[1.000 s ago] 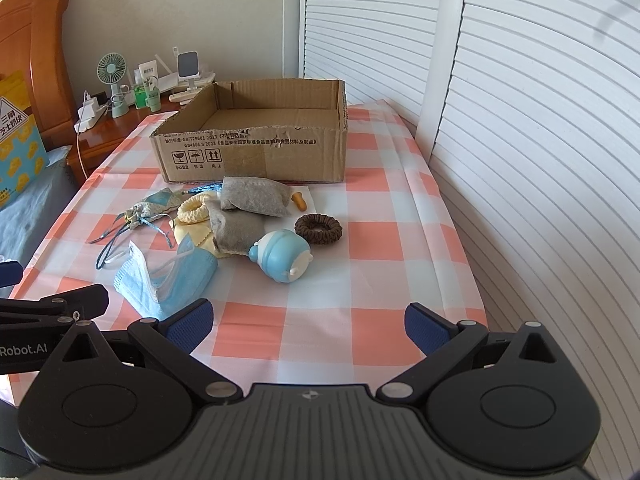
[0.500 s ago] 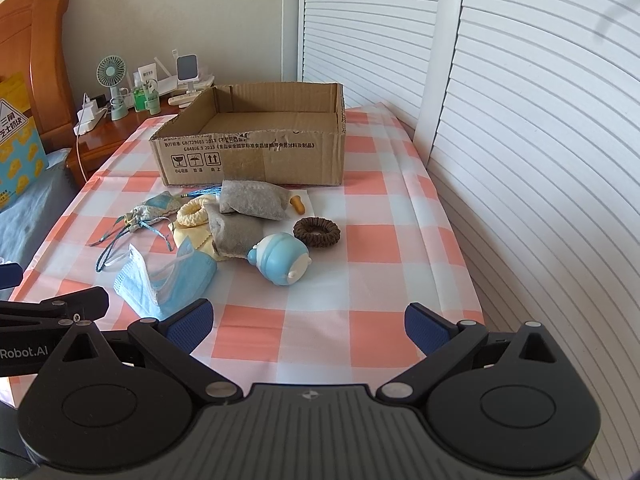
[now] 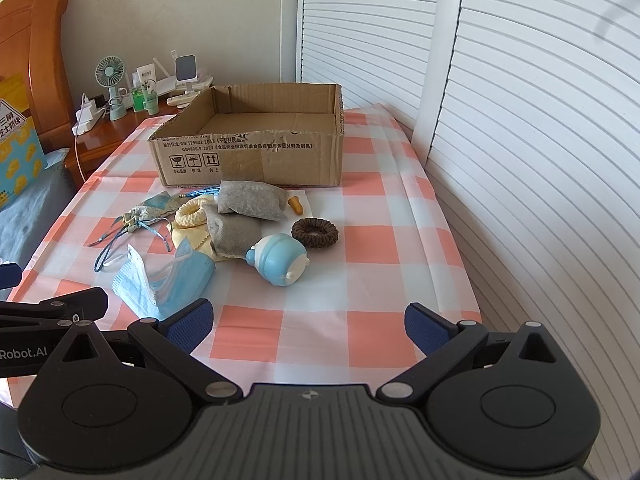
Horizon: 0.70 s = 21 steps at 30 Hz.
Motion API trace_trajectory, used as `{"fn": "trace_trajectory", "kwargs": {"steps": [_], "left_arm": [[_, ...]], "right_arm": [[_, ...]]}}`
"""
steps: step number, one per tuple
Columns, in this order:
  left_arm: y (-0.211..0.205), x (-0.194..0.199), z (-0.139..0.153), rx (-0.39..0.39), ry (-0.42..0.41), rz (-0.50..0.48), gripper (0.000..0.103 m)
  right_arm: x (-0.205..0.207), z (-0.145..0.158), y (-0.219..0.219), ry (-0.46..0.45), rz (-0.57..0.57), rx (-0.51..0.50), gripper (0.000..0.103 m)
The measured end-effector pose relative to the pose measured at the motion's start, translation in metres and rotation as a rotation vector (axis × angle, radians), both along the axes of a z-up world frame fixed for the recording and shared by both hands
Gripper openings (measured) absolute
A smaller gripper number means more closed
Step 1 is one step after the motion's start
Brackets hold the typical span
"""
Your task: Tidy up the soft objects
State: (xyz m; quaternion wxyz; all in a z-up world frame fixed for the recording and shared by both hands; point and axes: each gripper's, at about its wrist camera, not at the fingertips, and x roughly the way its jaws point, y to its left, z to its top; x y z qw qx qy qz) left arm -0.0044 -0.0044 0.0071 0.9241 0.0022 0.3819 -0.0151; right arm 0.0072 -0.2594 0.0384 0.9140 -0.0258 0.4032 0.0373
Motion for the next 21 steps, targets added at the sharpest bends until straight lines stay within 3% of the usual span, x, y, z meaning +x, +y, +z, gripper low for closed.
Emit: {"fn": "trace_trajectory", "kwargs": {"steps": [12,21], "left_arm": [[0.0,0.003,-0.001,0.002,-0.006,-0.031,0.103],[0.0,0.011,-0.006,-0.002,-0.034,-0.115,0.103]], "right_arm": [[0.001,-0.002,0.001,-0.003,-0.004,-0.014,0.103],[0.007,-0.003,0.0,-0.009,-0.001,-0.019,0.103]]}}
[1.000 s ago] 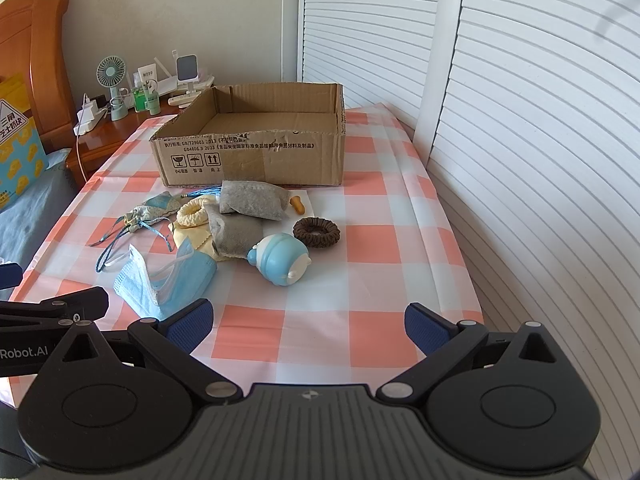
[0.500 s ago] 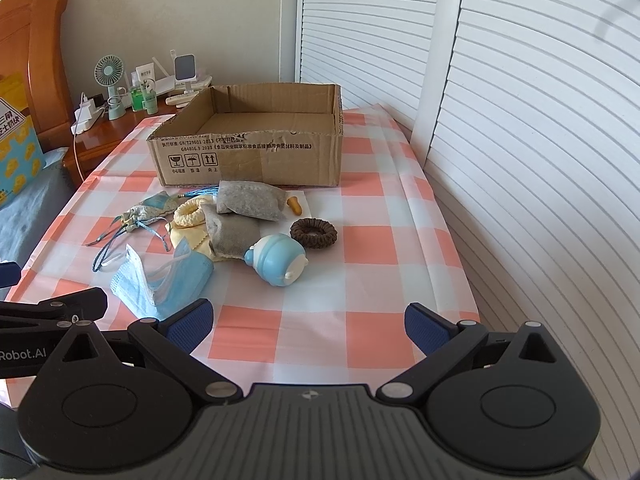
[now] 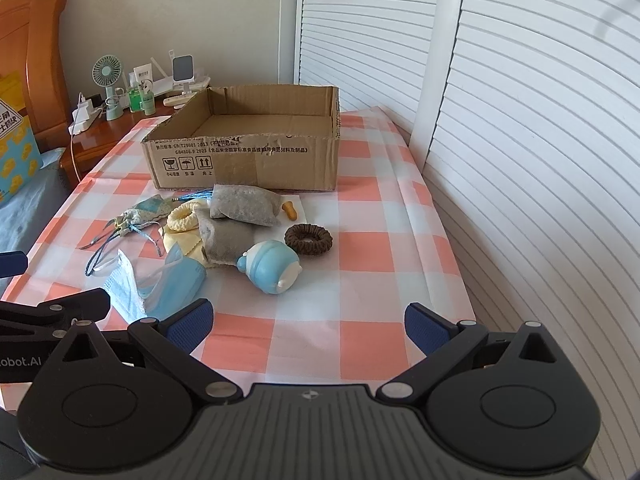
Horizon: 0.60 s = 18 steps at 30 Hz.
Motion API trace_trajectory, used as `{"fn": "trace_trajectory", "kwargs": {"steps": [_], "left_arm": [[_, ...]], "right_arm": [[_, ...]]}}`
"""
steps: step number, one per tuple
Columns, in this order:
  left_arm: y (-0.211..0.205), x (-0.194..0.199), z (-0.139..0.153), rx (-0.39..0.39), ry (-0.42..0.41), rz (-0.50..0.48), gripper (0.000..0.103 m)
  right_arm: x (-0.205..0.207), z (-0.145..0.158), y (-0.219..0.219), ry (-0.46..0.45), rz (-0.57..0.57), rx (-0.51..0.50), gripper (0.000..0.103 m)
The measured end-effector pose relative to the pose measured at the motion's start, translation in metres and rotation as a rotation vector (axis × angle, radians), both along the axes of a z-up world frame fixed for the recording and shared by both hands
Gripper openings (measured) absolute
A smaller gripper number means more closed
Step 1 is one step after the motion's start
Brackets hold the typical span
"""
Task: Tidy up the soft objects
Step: 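Move the left tool to the blue face mask and close on it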
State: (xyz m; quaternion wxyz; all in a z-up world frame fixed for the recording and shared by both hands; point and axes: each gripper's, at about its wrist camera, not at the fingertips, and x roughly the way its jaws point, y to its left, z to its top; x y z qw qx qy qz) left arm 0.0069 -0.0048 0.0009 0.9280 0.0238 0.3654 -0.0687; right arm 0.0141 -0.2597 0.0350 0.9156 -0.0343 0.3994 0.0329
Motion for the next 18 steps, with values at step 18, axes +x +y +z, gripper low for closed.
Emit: {"fn": "trace_trajectory", "kwargs": {"steps": [18], "left_arm": [[-0.011,0.036,-0.031,-0.016,0.065,-0.134,0.103]], "right_arm": [[0.027,-0.018,-0.021,0.015,-0.018,0.004,0.103]]}}
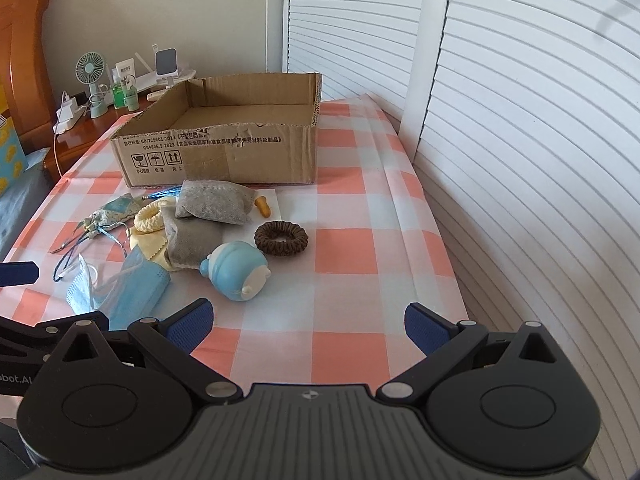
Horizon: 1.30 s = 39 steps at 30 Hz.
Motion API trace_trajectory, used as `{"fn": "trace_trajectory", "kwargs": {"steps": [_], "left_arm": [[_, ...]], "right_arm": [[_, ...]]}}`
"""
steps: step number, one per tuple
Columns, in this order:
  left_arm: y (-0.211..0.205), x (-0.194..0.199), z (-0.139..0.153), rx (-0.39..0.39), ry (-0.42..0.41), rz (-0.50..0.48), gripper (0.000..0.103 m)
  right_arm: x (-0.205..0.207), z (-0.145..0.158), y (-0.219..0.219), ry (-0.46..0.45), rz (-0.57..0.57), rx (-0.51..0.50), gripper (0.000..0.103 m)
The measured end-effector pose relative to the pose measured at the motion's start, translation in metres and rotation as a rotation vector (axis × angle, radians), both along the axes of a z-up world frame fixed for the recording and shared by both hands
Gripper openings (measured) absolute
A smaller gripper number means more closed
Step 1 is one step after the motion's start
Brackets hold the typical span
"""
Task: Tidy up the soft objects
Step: 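Move the left tool to the blue face mask and close on it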
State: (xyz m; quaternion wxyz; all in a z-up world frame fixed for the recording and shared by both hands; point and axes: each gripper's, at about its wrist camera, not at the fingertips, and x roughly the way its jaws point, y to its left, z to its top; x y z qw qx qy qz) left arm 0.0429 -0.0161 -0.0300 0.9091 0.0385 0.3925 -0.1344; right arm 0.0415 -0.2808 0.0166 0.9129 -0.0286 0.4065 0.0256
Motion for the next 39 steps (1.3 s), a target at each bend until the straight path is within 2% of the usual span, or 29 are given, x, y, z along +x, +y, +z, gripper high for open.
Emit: {"fn": "trace_trajectory", "kwargs": {"steps": [6,11,16,18,22,27,33,39], "left_arm": [[-0.018,0.012,-0.022,0.081,0.027,-0.058,0.103],[-0.003,0.009,-0.031,0.112,0.05,-0.035,0.103],[0.026,0.007,-0.039,0.142,0.072,0.031,0.103],[0.039,0.007,-0.042,0.125,0.078,0.056,0.103],[0.054,0.009,-0.047,0.036,0.103,0.085,0.103],[0.053,0.009,-0.048,0.042,0.101,0.106,0.103],[0.055,-0.002,-0.051,0.029,0.036,0.095,0.103],[0.053,0.0,-0.051,0.024,0.028,0.09,0.103]], "right_arm": [[0.004,-0.01,-0.008,0.014,-0.011,0.003,0.103],[0.007,-0.021,-0.01,0.013,0.028,0.01,0.103],[0.012,-0.036,-0.005,0.039,0.077,-0.005,0.103],[0.014,-0.041,-0.003,0.055,0.088,-0.008,0.103],[0.016,-0.049,0.003,0.065,0.123,-0.004,0.103],[0.015,-0.059,0.013,0.07,0.184,-0.037,0.103],[0.014,-0.065,0.012,0.075,0.21,-0.024,0.103],[0.011,-0.07,0.008,0.024,0.209,-0.018,0.103]]}}
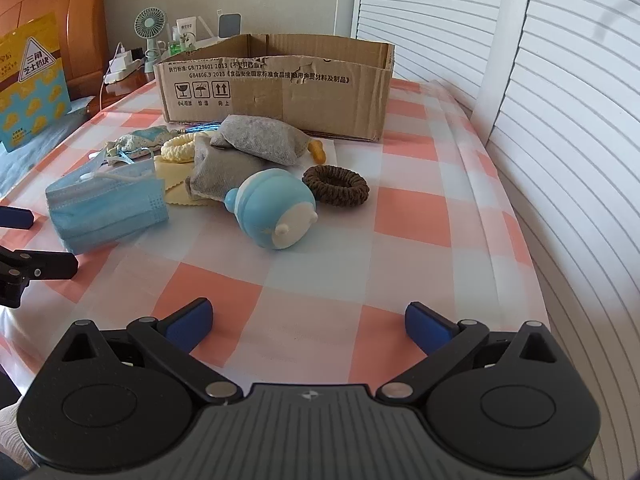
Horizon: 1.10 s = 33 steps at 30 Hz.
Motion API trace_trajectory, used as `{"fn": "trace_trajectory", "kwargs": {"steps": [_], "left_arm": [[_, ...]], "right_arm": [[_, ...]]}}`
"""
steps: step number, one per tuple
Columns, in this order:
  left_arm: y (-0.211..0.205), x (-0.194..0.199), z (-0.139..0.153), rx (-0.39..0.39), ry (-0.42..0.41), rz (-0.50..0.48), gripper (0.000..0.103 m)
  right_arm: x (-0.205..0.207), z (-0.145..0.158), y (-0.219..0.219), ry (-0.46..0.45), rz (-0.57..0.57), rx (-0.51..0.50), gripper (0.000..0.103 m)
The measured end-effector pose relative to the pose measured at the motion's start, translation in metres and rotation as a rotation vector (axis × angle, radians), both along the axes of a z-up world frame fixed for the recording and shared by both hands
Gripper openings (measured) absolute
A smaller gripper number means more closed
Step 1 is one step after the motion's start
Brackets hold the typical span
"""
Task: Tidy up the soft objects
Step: 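Move the left tool to the blue face mask and close on it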
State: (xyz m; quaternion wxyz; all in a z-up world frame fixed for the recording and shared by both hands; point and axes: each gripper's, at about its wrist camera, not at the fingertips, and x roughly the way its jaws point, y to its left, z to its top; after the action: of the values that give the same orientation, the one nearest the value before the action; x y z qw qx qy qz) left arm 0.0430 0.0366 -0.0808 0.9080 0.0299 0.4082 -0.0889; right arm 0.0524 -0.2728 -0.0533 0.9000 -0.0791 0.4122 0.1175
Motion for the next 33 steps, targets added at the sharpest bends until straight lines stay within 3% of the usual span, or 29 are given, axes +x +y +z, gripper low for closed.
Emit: {"fn": "trace_trajectory", "kwargs": {"steps": [8,19,24,33], "left_arm": [[-0.018,-0.001,-0.001,-0.008,-0.017,-0.067,0.103],[-0.028,0.009,-0.002,-0.032,-0.053,-0.059,0.102],[-0.034,0.006,0.007,-0.012,-0.115,-0.071,0.102],[-0.041,0.015,0.01,0.009,-0.122,-0.075,0.099]], "right_arm": [[-0.006,-0.002,-0.002,-0.045,0.006,0.013,0.103],[-0.006,-0.004,-0.002,-0.062,-0.002,0.019,0.103],[-0.008,-0.004,-0.002,-0.068,0.004,0.021,0.103],[-0.006,-0.003,-0.003,-0.07,0.011,0.022,0.103]]}}
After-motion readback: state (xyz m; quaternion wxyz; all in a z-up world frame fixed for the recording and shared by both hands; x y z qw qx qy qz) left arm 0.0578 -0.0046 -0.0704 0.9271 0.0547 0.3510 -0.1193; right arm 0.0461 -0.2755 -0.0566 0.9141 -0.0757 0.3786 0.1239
